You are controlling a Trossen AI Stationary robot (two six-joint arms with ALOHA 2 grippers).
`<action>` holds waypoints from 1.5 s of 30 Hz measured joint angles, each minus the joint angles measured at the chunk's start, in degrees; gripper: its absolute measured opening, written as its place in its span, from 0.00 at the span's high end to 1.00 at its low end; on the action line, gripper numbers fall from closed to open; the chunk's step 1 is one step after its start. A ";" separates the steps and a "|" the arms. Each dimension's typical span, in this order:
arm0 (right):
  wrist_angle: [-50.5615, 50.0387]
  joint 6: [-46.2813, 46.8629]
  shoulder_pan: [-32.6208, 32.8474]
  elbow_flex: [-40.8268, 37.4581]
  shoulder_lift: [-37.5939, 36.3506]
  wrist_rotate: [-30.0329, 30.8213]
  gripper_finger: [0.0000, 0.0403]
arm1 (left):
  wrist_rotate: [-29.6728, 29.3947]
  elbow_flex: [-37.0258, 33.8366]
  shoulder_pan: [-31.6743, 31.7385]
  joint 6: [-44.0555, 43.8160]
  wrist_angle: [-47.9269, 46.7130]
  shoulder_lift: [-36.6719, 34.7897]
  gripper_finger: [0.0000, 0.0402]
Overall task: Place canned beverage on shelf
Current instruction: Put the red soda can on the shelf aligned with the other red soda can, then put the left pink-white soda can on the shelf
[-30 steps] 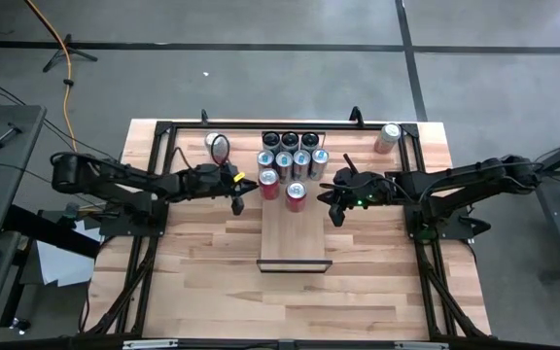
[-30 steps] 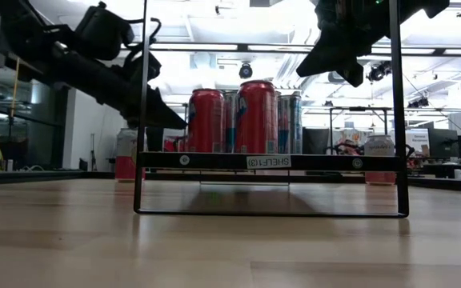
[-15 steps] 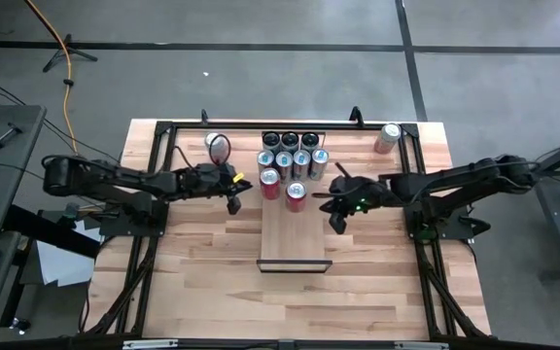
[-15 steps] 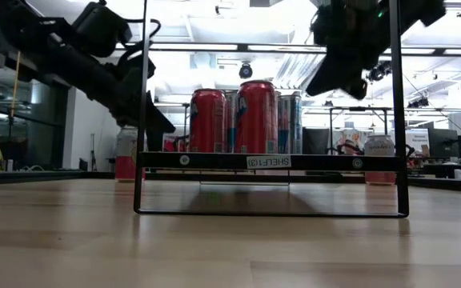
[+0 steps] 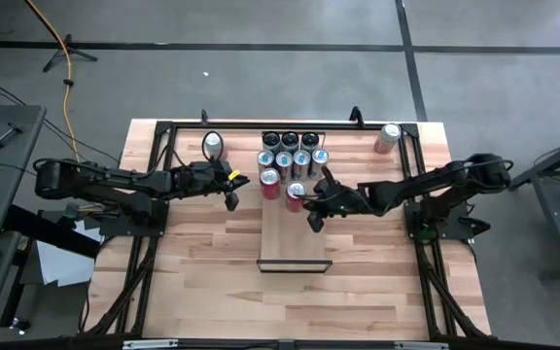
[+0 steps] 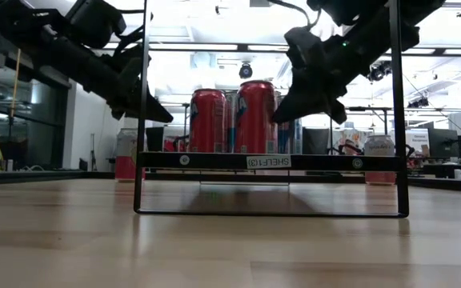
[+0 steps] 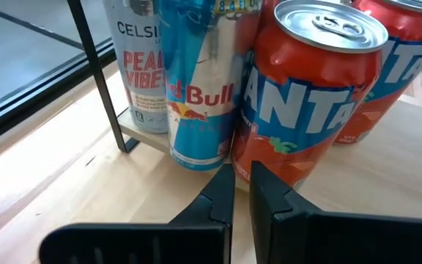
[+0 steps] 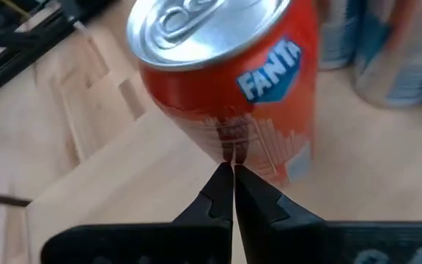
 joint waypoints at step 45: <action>17.98 -1.25 -1.14 0.00 5.83 -2.44 1.00 | -1.90 0.00 0.00 -3.05 -0.82 0.07 1.00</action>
